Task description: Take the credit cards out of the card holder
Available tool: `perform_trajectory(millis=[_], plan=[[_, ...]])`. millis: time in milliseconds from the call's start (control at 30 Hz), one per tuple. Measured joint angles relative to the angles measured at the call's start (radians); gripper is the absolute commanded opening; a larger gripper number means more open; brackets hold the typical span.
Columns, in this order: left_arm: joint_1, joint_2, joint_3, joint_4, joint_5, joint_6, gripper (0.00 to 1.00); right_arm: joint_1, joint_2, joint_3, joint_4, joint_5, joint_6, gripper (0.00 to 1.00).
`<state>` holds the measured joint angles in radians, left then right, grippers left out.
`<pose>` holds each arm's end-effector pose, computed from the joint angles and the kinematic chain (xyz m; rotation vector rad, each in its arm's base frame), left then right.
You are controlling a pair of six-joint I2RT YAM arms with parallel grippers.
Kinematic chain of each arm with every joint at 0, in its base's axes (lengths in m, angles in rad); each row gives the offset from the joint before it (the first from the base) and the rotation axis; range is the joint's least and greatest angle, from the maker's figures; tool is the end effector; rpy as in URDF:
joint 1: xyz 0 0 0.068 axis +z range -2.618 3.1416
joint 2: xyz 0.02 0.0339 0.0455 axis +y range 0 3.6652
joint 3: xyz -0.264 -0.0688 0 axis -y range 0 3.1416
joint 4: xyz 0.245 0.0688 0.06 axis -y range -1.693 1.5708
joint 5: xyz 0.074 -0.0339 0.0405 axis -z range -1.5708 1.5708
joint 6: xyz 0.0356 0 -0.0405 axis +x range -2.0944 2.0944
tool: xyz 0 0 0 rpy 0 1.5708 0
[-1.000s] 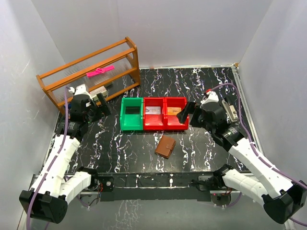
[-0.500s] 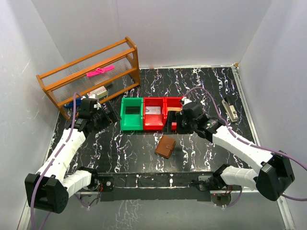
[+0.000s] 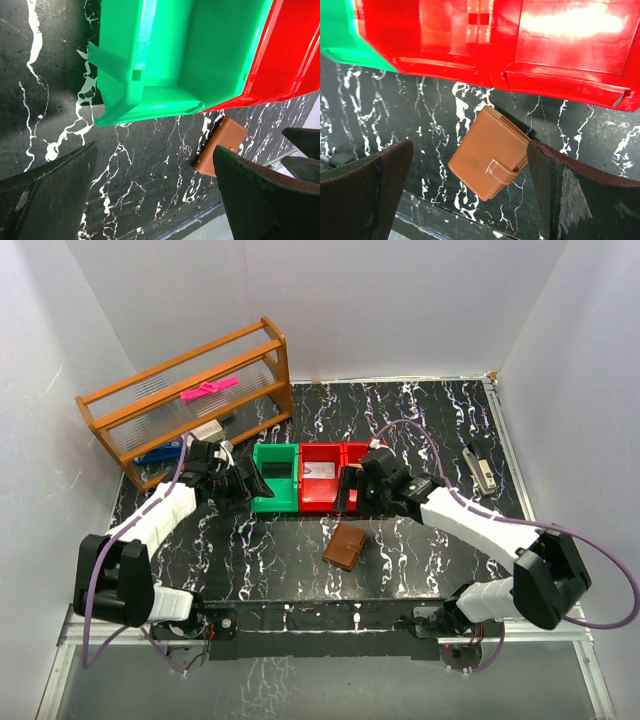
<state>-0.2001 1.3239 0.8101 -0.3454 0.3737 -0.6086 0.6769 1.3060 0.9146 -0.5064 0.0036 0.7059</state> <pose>0.2604 -0.0661 0.2202 -0.3368 2.4963 -0.8041 0.2094 0.1681 0.2446 0.0388 2.5625 0.5680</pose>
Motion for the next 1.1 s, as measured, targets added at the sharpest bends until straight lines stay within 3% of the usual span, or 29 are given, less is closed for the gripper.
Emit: perform_trajectory(millis=[433,633,967,1100], plan=[[-0.002,0.230,0.051,0.144,0.113,0.013,0.85,-0.077,0.233,0.048,0.048,-0.034,0.023,0.98],[-0.016,0.324,0.112,0.205,0.137,-0.006,0.84,-0.162,0.323,0.114,0.066,-0.044,-0.037,0.98],[-0.058,0.449,0.249,0.225,0.118,-0.014,0.72,-0.271,0.398,0.217,0.069,-0.087,-0.161,0.98],[-0.059,0.480,0.332,0.185,0.064,0.017,0.88,-0.271,0.399,0.233,0.069,-0.099,-0.199,0.98]])
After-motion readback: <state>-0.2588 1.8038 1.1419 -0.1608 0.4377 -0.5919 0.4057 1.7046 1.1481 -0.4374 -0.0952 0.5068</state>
